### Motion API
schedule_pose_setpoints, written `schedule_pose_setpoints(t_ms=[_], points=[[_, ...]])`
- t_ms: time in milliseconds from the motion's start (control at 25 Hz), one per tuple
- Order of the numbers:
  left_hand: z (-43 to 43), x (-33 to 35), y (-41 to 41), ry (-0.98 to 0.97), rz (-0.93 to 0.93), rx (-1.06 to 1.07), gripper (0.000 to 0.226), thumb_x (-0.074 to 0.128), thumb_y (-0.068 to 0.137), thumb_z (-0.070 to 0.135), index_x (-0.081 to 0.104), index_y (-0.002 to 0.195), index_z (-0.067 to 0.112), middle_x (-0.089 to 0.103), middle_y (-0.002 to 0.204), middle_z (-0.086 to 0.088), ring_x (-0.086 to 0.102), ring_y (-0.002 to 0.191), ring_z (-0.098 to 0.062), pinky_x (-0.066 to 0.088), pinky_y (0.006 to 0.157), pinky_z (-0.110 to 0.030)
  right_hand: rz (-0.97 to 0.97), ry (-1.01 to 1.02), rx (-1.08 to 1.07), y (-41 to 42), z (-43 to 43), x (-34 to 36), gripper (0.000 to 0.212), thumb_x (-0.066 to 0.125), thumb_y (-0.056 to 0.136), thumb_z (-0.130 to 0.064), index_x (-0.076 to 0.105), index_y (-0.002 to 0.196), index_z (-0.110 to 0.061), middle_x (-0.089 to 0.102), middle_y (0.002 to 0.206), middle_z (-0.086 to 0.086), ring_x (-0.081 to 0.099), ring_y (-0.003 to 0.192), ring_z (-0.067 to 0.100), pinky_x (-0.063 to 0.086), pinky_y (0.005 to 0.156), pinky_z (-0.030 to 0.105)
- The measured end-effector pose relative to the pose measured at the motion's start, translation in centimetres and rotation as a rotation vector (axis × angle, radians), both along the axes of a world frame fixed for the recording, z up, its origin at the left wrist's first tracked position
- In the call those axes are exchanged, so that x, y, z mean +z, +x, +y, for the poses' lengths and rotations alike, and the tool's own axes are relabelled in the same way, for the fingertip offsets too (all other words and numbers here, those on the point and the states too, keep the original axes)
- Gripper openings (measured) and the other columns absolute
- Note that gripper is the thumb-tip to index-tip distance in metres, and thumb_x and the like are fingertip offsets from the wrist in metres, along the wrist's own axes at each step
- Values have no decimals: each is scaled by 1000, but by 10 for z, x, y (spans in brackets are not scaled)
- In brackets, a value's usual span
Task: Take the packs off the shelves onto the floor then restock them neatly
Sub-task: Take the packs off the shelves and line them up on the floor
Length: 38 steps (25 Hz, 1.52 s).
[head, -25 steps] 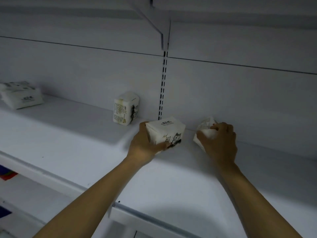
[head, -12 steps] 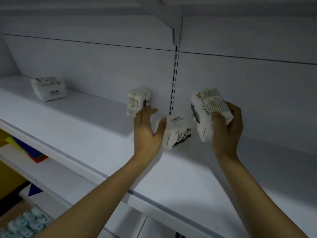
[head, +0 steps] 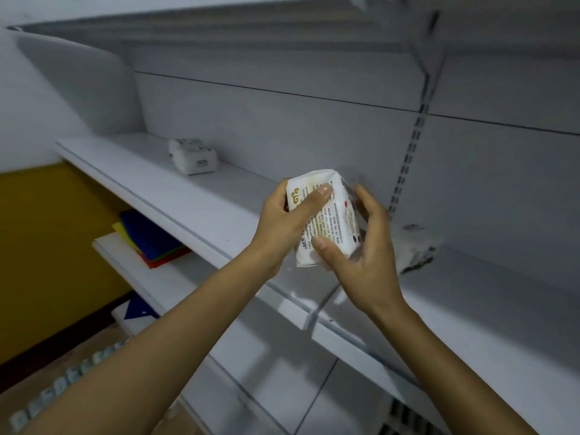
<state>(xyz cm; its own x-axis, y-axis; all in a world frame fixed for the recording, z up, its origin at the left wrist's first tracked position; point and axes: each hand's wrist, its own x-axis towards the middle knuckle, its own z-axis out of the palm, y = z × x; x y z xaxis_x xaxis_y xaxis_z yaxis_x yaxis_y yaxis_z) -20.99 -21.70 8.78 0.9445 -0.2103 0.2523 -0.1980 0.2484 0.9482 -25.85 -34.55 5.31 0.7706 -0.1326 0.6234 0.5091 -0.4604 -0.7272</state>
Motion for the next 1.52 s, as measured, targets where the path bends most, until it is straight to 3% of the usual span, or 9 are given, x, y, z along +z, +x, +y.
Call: schedule_pose_setpoints(t_ms=[120, 280, 440, 760, 960, 1120, 1280, 1360, 1520], points=[[73, -1, 0, 12, -40, 114, 53, 74, 78, 32, 54, 124, 16, 68, 111, -5, 70, 96, -18, 58, 73, -30, 74, 53, 79, 13, 66, -1, 77, 66, 71, -55, 36, 137, -31, 48, 133, -18, 50, 115, -7, 50, 90, 22], [202, -24, -4, 21, 94, 216, 97, 83, 61, 54, 35, 140, 26, 58, 127, 2, 62, 111, -13, 53, 91, -35, 29, -60, 109, 28, 184, -19, 72, 72, 70, -40, 38, 132, -30, 49, 132, -13, 51, 117, 4, 49, 92, 32], [327, -66, -25, 23, 232, 326, 88, 77, 60, 46, 42, 136, 20, 65, 116, 0, 69, 92, -9, 54, 72, -25, -96, -385, 200, 35, 308, -55, 76, 69, 70, -45, 37, 135, -23, 45, 137, -4, 44, 129, 15, 40, 99, 32], [492, -153, -40, 162, 525, 406, 63, 71, 80, 44, 45, 134, 26, 66, 117, 6, 65, 106, -13, 51, 95, -41, 621, 306, 549, 43, 467, -130, 35, 59, 93, -14, 49, 126, -16, 61, 119, -4, 65, 96, 2, 52, 67, 16], [548, -209, -5, 107, 660, 488, 55, 71, 85, 30, 42, 132, 26, 64, 116, 5, 67, 96, -11, 59, 74, -31, 787, 255, 653, 89, 530, -188, 40, 62, 89, -30, 47, 126, -28, 59, 123, -6, 63, 106, 7, 57, 78, 28], [613, -269, 32, 127, 878, 572, 68, 74, 83, 26, 36, 139, 23, 61, 124, -3, 65, 104, -19, 56, 87, -40, 1050, 254, 602, 139, 584, -266, 47, 64, 84, -39, 48, 126, -28, 56, 126, -1, 59, 112, 16, 55, 89, 36], [679, -347, 54, 149, 1083, 664, 26, 68, 88, 13, 55, 108, 21, 67, 102, 2, 65, 76, -3, 53, 56, -15, 1369, 138, 604, 159, 643, -357, 28, 61, 91, -34, 51, 117, -32, 61, 117, -1, 61, 105, 17, 52, 78, 28], [703, -390, 58, 156, 1223, 688, 28, 67, 89, 16, 49, 110, 17, 64, 108, 0, 61, 79, -7, 50, 51, -16, 1495, 56, 561, 156, 659, -401, 16, 60, 93, -27, 55, 108, -30, 64, 111, 2, 62, 104, 21, 52, 81, 31], [735, -501, 65, 247, 1436, 674, 47, 74, 83, 19, 42, 116, 15, 63, 119, -8, 65, 91, -22, 59, 73, -37, 1732, -61, 501, 155, 680, -494, 11, 60, 93, -30, 62, 99, -22, 66, 105, 4, 65, 97, 20, 53, 86, 36]])
